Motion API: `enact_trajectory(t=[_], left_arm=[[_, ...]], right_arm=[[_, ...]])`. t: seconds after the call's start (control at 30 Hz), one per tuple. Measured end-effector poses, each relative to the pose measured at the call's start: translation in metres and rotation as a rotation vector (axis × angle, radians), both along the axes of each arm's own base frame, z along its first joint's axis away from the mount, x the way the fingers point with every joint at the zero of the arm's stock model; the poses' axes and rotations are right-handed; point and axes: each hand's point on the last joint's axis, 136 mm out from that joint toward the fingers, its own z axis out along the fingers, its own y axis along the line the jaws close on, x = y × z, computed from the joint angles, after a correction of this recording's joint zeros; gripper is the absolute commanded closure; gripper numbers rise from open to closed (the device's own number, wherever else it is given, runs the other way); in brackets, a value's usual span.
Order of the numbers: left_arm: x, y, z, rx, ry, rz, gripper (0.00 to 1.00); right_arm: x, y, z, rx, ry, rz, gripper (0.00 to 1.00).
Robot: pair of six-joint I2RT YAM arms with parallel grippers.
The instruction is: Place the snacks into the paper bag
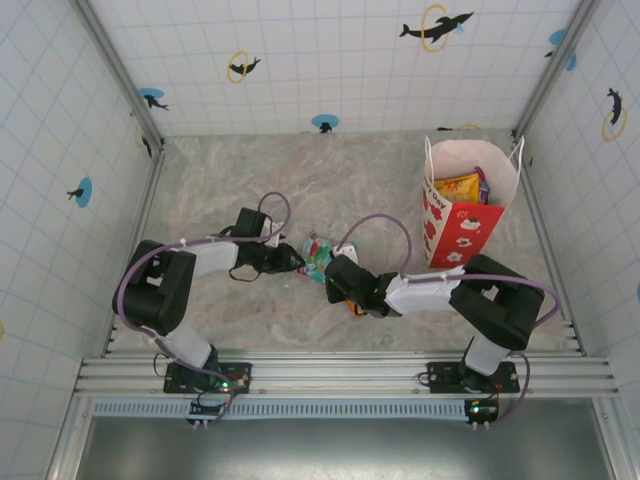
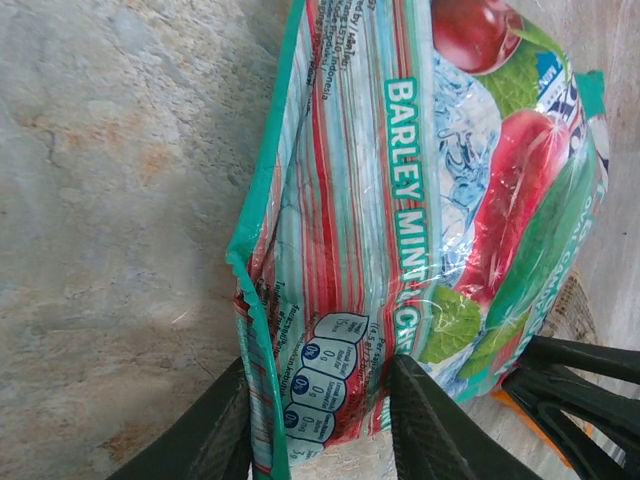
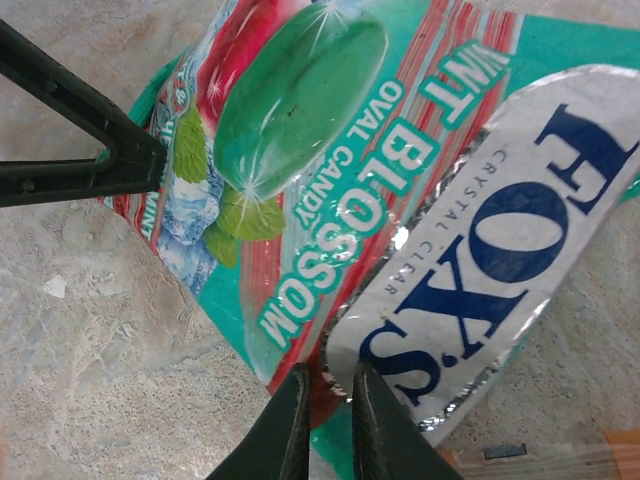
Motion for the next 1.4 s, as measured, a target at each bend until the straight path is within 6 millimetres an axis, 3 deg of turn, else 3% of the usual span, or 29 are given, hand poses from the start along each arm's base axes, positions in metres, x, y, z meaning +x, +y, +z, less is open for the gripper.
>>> enact_trajectory(t=[0.2, 0.33, 0.57, 0.73, 0.9, 1.17, 1.4], left_arm=[[-0.002, -0.003, 0.0, 0.0, 0.0, -0.009, 0.81], [-0.004, -0.006, 0.0, 0.004, -0.001, -0.019, 1.0], [0.001, 0.001, 0.0, 0.079, -0.043, -0.022, 1.0], [0.015, 0.01, 0.016, 0.179, -0.132, -0.053, 1.0], [0.024, 0.013, 0.047, 0.254, -0.274, -0.129, 1.0], [0.015, 0.0, 0.11, 0.275, -0.532, -0.319, 1.0], [-0.002, -0.003, 0.145, 0.303, -0.752, -0.496, 1.0]], right_arm=[[-0.001, 0.001, -0.001, 0.001, 0.005, 0.005, 0.85], [-0.002, 0.001, -0.004, -0.001, 0.012, 0.009, 0.85], [-0.001, 0.002, 0.001, 0.003, -0.003, 0.009, 0.78], [0.002, 0.004, 0.036, 0.044, -0.088, 0.015, 0.7], [-0.002, 0.003, 0.082, 0.115, -0.206, 0.034, 0.66], [-0.013, -0.021, 0.116, 0.155, -0.343, 0.077, 0.62], [-0.02, -0.038, 0.158, 0.192, -0.479, 0.132, 0.59]])
